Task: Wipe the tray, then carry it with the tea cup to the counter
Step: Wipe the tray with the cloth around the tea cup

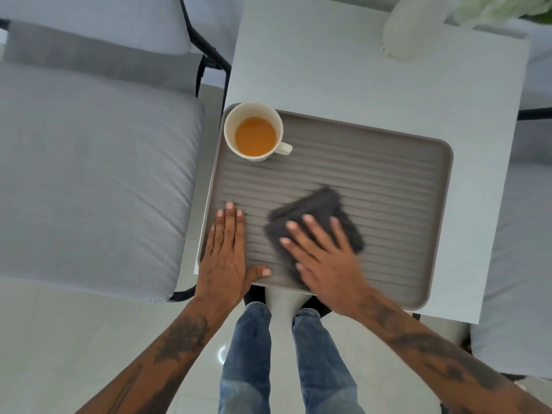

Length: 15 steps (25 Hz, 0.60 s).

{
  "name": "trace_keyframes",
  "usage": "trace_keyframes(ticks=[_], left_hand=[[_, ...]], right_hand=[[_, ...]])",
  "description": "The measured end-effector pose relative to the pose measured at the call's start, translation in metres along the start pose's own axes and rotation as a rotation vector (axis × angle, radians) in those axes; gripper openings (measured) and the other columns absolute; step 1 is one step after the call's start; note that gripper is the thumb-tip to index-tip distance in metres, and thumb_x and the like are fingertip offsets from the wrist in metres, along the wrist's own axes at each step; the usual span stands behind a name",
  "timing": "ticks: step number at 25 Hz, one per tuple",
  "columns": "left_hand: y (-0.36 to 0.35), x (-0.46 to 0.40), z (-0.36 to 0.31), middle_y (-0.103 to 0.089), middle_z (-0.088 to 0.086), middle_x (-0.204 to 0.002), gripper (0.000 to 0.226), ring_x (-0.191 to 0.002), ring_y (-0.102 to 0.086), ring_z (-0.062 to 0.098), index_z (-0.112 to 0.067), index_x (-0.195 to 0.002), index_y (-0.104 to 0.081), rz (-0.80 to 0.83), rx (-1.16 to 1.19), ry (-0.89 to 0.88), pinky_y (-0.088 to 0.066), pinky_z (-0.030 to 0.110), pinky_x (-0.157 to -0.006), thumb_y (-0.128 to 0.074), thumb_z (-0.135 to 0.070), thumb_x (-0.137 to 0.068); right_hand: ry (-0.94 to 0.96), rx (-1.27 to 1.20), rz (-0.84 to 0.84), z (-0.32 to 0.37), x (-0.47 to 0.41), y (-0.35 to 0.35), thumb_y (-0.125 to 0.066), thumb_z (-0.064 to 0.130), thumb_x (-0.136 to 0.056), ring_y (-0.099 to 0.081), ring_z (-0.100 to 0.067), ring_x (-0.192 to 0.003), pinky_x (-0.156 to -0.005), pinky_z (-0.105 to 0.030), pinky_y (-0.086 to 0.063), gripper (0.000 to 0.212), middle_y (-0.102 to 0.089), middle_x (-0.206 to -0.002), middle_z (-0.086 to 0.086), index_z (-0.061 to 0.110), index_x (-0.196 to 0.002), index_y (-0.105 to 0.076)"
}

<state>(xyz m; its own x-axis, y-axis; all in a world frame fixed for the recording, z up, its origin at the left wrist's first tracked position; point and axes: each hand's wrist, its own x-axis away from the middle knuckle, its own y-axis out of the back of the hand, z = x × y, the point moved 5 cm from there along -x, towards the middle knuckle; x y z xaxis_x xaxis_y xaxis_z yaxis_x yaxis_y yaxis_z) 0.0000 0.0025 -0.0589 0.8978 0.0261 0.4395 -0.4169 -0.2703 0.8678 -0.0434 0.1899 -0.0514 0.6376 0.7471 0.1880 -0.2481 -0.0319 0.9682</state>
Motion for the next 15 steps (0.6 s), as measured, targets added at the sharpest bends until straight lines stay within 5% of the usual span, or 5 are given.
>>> trace_keyframes(ticks=[4, 11, 15], left_hand=[[-0.001, 0.0, 0.001, -0.001, 0.019, -0.167, 0.121, -0.154, -0.003, 0.035, 0.002, -0.157, -0.008, 0.0, 0.001, 0.013, -0.009, 0.042, -0.125, -0.016, -0.089, -0.078], [-0.001, 0.001, 0.004, 0.009, 0.013, -0.168, 0.121, -0.155, 0.007, 0.029, -0.004, -0.158, 0.004, -0.014, 0.006, 0.019, -0.006, 0.041, -0.124, -0.023, -0.088, -0.076], [0.0, 0.001, 0.002, 0.009, 0.014, -0.168, 0.12, -0.155, 0.005, 0.03, -0.004, -0.158, 0.003, -0.015, -0.002, 0.017, -0.005, 0.041, -0.124, -0.024, -0.087, -0.076]], right_hand=[[0.108, -0.022, 0.001, 0.028, -0.049, -0.005, -0.044, 0.039, -0.099, -0.02, -0.027, -0.151, -0.119, -0.059, -0.019, 0.052, -0.03, -0.161, 0.0, 0.025, -0.149, -0.04], [-0.137, 0.046, 0.069, -0.069, 0.087, 0.007, -0.033, 0.026, -0.101, -0.02, -0.029, -0.151, -0.11, -0.059, -0.033, 0.054, -0.026, -0.162, -0.002, 0.021, -0.154, -0.027], [-0.131, 0.055, 0.058, -0.055, 0.074, 0.007, -0.036, 0.025, -0.097, -0.019, -0.031, -0.151, -0.111, -0.063, -0.029, 0.056, -0.028, -0.162, -0.005, 0.018, -0.153, -0.031]])
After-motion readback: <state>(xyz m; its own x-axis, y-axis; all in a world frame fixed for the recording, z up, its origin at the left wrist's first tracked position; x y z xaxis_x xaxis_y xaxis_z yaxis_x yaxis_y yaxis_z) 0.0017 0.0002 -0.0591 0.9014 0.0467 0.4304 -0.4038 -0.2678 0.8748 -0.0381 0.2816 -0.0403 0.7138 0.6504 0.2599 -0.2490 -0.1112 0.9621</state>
